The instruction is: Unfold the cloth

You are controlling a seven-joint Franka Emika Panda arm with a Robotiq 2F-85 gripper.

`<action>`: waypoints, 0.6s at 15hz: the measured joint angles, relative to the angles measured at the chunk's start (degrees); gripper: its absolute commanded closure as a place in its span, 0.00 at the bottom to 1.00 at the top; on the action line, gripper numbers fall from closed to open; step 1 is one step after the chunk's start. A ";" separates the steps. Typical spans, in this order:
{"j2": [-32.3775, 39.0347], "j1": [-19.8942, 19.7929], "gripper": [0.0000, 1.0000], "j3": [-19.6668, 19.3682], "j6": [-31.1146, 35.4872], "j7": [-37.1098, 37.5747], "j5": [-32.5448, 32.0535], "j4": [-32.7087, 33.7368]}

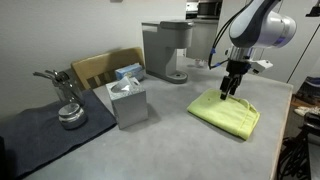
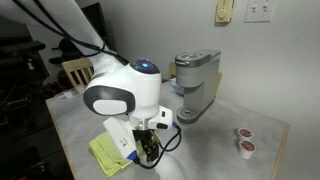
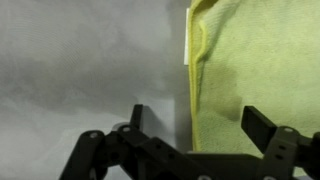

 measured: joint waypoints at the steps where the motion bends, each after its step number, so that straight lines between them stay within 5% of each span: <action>1: 0.00 0.00 0.29 0.01 0.00 0.00 0.00 0.00; 9: -0.27 0.01 0.81 0.03 0.00 -0.01 -0.03 0.06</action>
